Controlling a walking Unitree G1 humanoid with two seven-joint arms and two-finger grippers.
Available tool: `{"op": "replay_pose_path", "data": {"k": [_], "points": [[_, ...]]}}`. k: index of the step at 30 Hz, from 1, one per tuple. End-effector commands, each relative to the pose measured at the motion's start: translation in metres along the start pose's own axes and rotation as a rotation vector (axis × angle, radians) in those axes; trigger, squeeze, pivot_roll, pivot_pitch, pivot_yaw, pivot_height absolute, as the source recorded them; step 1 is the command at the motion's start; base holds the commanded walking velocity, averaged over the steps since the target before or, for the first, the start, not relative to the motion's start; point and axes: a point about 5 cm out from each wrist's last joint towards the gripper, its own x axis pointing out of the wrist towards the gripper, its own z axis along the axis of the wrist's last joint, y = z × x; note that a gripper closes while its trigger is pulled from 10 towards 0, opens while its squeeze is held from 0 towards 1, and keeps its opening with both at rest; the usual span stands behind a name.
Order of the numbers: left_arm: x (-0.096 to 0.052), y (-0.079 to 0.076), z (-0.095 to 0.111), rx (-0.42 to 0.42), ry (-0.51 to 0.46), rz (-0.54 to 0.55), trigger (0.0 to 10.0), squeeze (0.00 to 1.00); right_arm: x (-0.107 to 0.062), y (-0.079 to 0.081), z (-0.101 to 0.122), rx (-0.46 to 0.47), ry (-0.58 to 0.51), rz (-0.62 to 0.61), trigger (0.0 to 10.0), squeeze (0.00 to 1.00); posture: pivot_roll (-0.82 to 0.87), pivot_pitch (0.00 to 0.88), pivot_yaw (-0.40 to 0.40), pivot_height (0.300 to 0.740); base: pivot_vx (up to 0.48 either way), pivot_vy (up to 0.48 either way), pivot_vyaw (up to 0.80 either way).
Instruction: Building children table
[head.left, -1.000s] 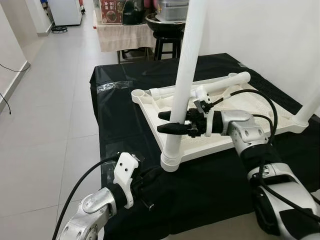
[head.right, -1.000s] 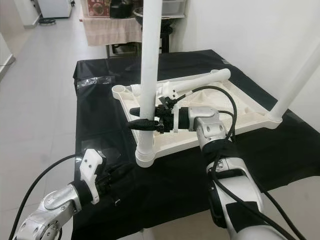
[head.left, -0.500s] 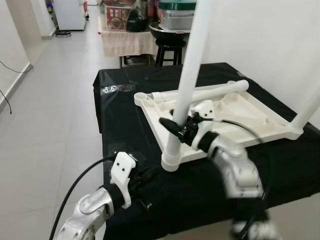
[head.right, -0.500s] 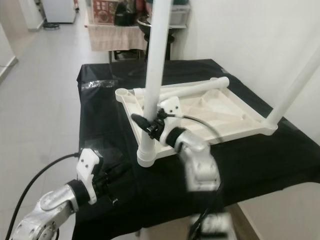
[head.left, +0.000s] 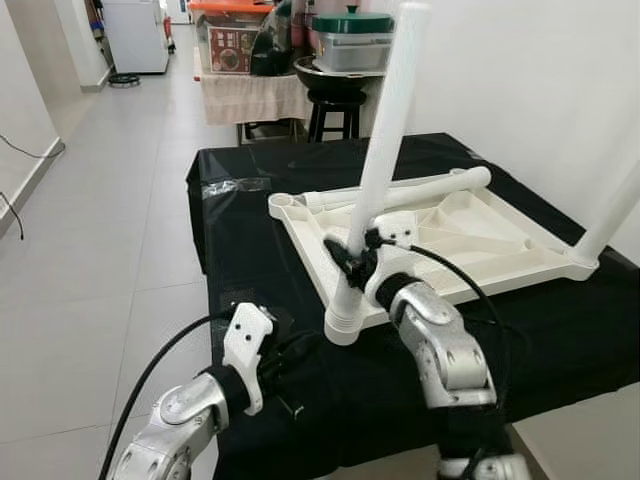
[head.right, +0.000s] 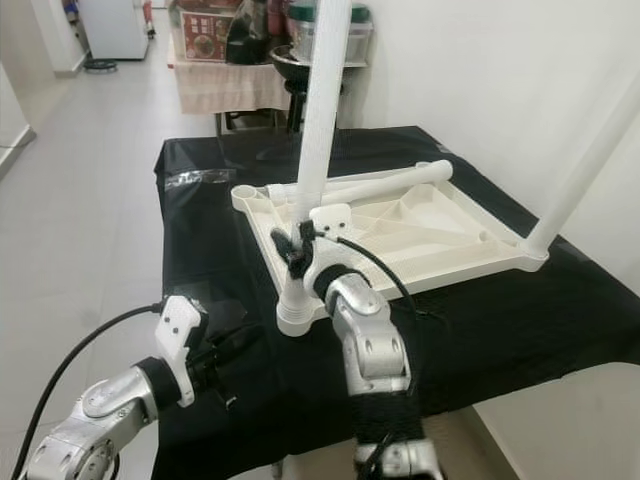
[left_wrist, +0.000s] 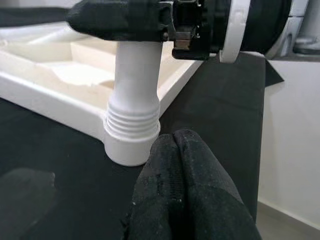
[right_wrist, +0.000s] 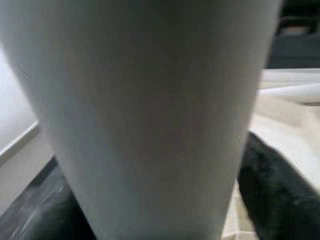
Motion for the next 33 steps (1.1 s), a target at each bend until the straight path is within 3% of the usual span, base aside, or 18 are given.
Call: {"op": "replay_pose_path", "data": {"k": [1, 3, 5, 6, 7, 10, 11, 12, 13, 14, 17, 22, 23, 25, 26, 33], "points": [[0.002, -0.001, -0.002, 0.001, 0.022, -0.011, 10.0, 0.00, 0.002, 0.002, 0.005, 0.002, -0.023, 0.039, 10.0, 1.00, 0.03, 0.060, -0.058, 0.740, 0.000, 0.000, 0.00], [0.002, -0.001, -0.002, 0.001, 0.022, -0.013, 10.0, 0.00, 0.003, 0.002, 0.012, -0.023, -0.053, 0.095, 10.0, 1.00, 0.03, 0.057, -0.062, 0.740, 0.000, 0.000, 0.00], [0.003, -0.001, -0.003, 0.000, 0.021, -0.016, 10.0, 0.00, 0.005, 0.008, 0.038, -0.184, -0.132, 0.341, 10.0, 1.00, 0.02, 0.054, -0.068, 0.740, 0.000, 0.000, 0.00], [0.003, -0.001, -0.003, 0.000, 0.021, -0.016, 10.0, 0.00, 0.005, 0.008, 0.038, -0.184, -0.132, 0.341, 10.0, 1.00, 0.02, 0.054, -0.068, 0.740, 0.000, 0.000, 0.00], [0.004, -0.001, -0.003, -0.001, 0.020, -0.016, 10.0, 0.00, 0.005, 0.011, 0.046, -0.254, -0.151, 0.437, 10.0, 1.00, 0.02, 0.052, -0.068, 0.740, 0.000, 0.000, 0.00], [0.004, -0.001, -0.003, -0.001, 0.019, -0.017, 10.0, 0.00, 0.006, 0.013, 0.051, -0.305, -0.151, 0.513, 10.0, 1.00, 0.02, 0.052, -0.068, 0.740, 0.000, 0.000, 0.00], [0.005, -0.002, -0.004, -0.002, 0.019, -0.017, 10.0, 0.00, 0.007, 0.013, 0.051, -0.334, -0.124, 0.610, 10.0, 0.95, 0.02, 0.047, -0.065, 0.740, 0.000, 0.000, 0.00], [0.005, -0.002, -0.004, -0.002, 0.019, -0.017, 10.0, 0.00, 0.007, 0.013, 0.051, -0.334, -0.124, 0.610, 10.0, 0.95, 0.02, 0.047, -0.065, 0.740, 0.000, 0.000, 0.00], [0.005, -0.002, -0.004, -0.002, 0.021, -0.020, 10.0, 0.00, 0.008, 0.011, 0.050, -0.339, -0.080, 0.703, 10.0, 0.00, 0.02, 0.047, -0.065, 0.740, 0.000, 0.000, 0.00], [0.006, -0.002, -0.005, -0.002, 0.022, -0.023, 10.0, 0.00, 0.009, 0.008, 0.050, -0.335, -0.051, 0.773, 10.0, 0.00, 0.02, 0.045, -0.064, 0.740, 0.000, 0.000, 0.00], [0.006, -0.002, -0.005, -0.001, 0.024, -0.025, 10.0, 0.00, 0.011, 0.003, 0.052, -0.325, -0.026, 0.817, 10.0, 0.00, 0.02, 0.042, -0.064, 0.740, 0.000, 0.000, 0.00], [0.006, -0.003, -0.006, -0.001, 0.026, -0.027, 10.0, 0.00, 0.016, -0.006, 0.057, -0.289, -0.004, 0.834, 10.0, 0.00, 0.02, 0.038, -0.068, 0.740, 0.000, 0.000, 0.00], [0.006, -0.003, -0.006, -0.001, 0.027, -0.027, 10.0, 0.00, 0.018, -0.010, 0.058, -0.281, 0.001, 0.835, 4.4, 0.00, 0.02, 0.036, -0.069, 0.740, 0.000, 0.000, 0.00], [0.006, -0.003, -0.006, -0.001, 0.027, -0.027, 10.0, 0.00, 0.018, -0.010, 0.058, -0.281, 0.001, 0.835, 4.4, 0.00, 0.02, 0.036, -0.069, 0.740, 0.000, 0.000, 0.00], [0.006, -0.003, -0.007, -0.001, 0.027, -0.026, 10.0, 0.00, 0.018, -0.013, 0.058, -0.276, 0.001, 0.835, 0.0, 0.00, 0.02, 0.035, -0.069, 0.740, 0.000, 0.000, 0.00], [0.006, -0.004, -0.007, -0.010, 0.027, -0.032, 10.0, 0.00, 0.011, -0.023, 0.051, -0.257, -0.025, 0.822, 0.0, 0.00, 0.01, 0.037, -0.060, 0.740, 0.000, 0.000, 0.00]]}}
